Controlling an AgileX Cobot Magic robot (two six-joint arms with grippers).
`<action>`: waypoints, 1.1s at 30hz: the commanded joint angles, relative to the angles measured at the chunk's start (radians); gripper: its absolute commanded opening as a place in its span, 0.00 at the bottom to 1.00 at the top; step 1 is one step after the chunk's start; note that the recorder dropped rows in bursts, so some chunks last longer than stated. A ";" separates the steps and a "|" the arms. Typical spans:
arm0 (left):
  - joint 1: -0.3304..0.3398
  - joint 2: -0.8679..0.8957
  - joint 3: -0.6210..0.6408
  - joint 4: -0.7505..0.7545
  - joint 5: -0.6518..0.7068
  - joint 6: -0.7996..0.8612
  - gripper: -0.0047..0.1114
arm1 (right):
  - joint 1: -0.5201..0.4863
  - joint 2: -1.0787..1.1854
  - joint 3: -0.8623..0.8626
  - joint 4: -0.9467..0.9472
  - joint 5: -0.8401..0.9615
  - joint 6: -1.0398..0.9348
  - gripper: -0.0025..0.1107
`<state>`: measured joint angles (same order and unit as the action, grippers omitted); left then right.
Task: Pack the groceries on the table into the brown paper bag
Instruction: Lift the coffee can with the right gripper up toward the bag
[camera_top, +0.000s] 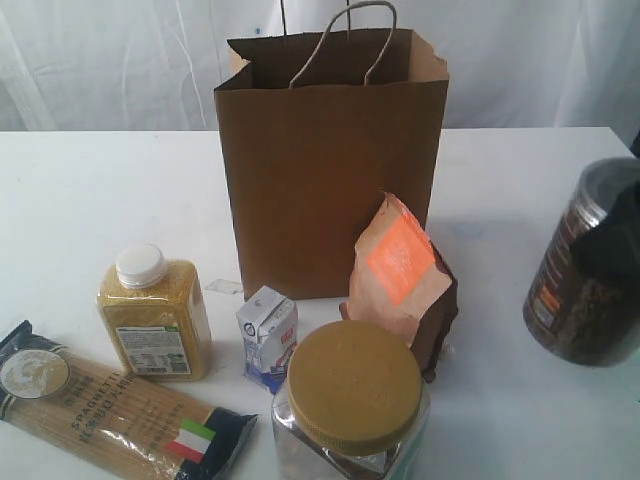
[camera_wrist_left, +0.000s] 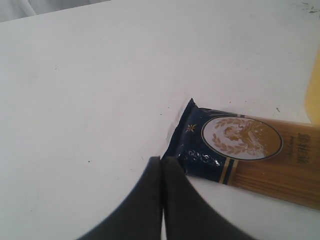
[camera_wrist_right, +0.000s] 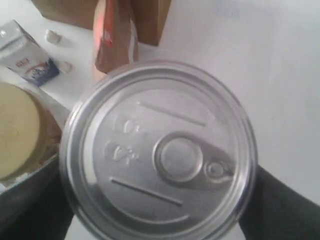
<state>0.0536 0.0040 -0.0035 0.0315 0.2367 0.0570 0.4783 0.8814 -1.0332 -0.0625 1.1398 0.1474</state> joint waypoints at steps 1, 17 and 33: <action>-0.006 -0.004 0.004 0.000 -0.001 -0.008 0.04 | 0.001 0.058 -0.140 -0.021 -0.040 -0.023 0.49; -0.006 -0.004 0.004 0.000 -0.001 -0.008 0.04 | 0.001 0.378 -0.678 0.002 -0.269 -0.091 0.49; -0.006 -0.004 0.004 0.000 -0.001 -0.008 0.04 | 0.001 0.565 -0.687 -0.043 -0.567 -0.100 0.49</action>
<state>0.0536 0.0040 -0.0035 0.0315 0.2367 0.0570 0.4783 1.4476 -1.7049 -0.0885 0.6225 0.0590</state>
